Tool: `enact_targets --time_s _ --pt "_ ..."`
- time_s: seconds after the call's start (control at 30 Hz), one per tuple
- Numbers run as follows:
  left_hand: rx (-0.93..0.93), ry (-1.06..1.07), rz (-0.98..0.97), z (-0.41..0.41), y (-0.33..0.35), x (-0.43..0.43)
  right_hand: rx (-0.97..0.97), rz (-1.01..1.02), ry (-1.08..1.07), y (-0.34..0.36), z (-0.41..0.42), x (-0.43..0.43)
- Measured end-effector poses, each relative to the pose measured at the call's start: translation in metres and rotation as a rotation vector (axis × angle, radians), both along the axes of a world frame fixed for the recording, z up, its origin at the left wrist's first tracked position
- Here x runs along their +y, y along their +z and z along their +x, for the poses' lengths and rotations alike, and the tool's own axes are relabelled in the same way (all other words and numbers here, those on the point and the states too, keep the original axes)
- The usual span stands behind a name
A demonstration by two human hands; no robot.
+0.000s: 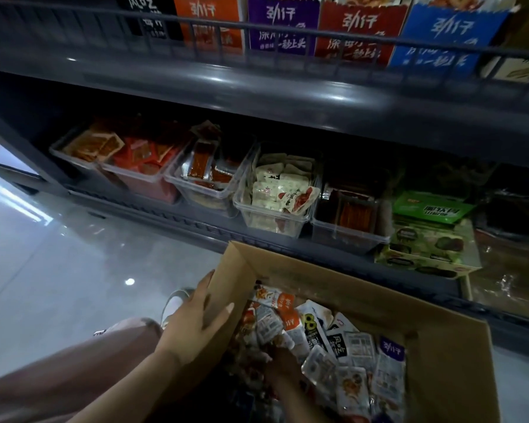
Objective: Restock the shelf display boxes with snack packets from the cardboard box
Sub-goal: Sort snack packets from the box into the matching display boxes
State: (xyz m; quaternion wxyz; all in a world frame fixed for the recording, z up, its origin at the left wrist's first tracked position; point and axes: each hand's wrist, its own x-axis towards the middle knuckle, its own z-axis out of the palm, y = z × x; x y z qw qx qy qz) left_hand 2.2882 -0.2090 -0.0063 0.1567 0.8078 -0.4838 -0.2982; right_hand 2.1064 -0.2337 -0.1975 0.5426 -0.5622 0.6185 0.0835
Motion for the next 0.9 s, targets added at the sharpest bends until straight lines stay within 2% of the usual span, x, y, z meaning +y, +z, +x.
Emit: enact_targets --time_s 0.13,0.3,0.47,0.53,0.63,0.7,0.73,0.83,0.9 --pt "-0.01 -0.007 0.004 0.0 0.0 0.001 -0.109 0.008 0.045 0.029 -0.01 -0.002" --pt "-0.043 -0.028 0.033 0.0 0.002 0.0 -0.143 -0.024 0.077 0.065 -0.037 -0.014" --pt "-0.035 -0.028 0.039 0.0 0.008 -0.001 -0.086 -0.254 0.031 0.102 -0.087 -0.045" --pt "-0.118 -0.039 0.04 -0.002 0.012 -0.003 -0.037 -0.355 0.068 0.127 -0.107 -0.053" --pt "-0.182 -0.056 -0.088 -0.019 0.034 -0.015 -0.058 -0.455 0.061 0.168 -0.132 -0.058" --pt "-0.098 -0.091 -0.125 -0.04 0.056 -0.025 -0.128 -0.436 -0.047 0.195 -0.142 -0.057" --pt "0.01 -0.11 -0.097 -0.052 0.067 -0.029 -0.169 -0.42 -0.103 0.208 -0.146 -0.054" --pt "0.439 -0.203 0.152 -0.085 0.099 -0.035 -0.288 -0.381 -0.227 0.253 -0.151 -0.044" --pt "0.627 -0.287 0.172 -0.102 0.115 -0.035 -0.364 -0.35 -0.28 0.281 -0.152 -0.033"
